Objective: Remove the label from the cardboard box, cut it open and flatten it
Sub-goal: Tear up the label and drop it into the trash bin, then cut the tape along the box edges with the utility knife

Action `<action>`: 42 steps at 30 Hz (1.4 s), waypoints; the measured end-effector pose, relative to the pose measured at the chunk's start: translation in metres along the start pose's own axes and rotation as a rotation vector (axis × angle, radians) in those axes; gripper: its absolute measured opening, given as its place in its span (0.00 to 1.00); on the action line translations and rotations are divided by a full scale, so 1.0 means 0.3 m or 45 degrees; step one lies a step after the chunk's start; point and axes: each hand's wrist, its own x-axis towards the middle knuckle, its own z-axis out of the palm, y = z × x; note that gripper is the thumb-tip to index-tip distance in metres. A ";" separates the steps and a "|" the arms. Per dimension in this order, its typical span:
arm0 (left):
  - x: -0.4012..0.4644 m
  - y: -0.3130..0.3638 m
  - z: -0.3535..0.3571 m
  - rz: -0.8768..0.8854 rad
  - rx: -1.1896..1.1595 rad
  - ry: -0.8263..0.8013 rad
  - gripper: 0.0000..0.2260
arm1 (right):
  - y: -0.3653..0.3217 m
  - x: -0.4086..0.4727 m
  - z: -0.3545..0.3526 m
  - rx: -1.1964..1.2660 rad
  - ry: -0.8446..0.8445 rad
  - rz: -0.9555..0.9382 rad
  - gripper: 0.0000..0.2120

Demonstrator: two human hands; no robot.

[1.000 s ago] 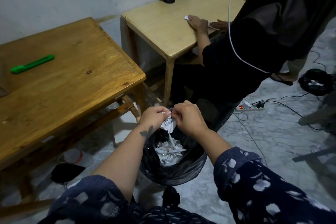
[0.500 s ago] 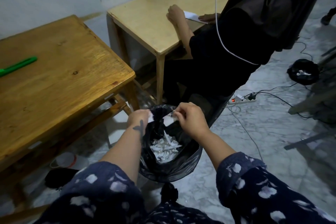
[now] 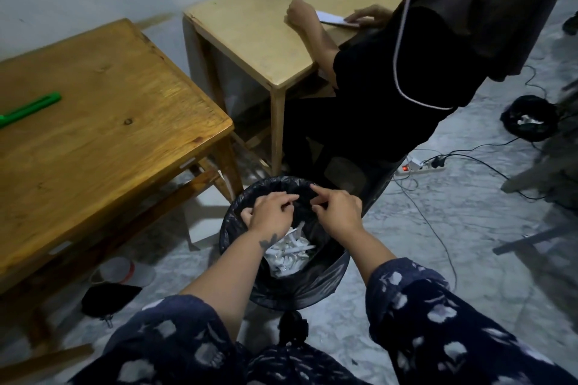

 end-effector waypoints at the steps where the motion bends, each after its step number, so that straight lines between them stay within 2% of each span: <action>1: -0.001 -0.005 -0.004 -0.007 0.009 -0.024 0.14 | 0.001 0.002 0.003 0.017 -0.042 0.046 0.20; 6: 0.012 -0.054 -0.033 0.028 0.015 -0.079 0.14 | -0.004 0.017 0.010 0.045 -0.304 0.101 0.14; 12: -0.002 -0.061 -0.152 -0.002 -0.150 -0.119 0.12 | -0.130 0.055 -0.037 0.108 -0.516 -0.076 0.14; 19: -0.046 -0.159 -0.476 -0.098 -0.301 0.168 0.12 | -0.494 0.138 -0.087 0.060 -0.538 -0.382 0.14; 29: -0.123 -0.569 -0.883 -0.287 -0.405 0.616 0.11 | -1.100 0.198 0.079 -0.044 -0.605 -0.676 0.13; 36: -0.128 -0.922 -1.158 -0.405 -0.272 0.929 0.12 | -1.464 0.252 0.327 -0.022 -0.624 -0.601 0.12; 39: -0.115 -1.063 -1.247 -0.473 -0.160 1.067 0.11 | -1.588 0.297 0.434 0.058 -0.565 -0.455 0.12; 42: -0.090 -1.195 -1.314 -0.505 -0.037 1.083 0.14 | -1.678 0.340 0.524 0.155 -0.483 -0.266 0.13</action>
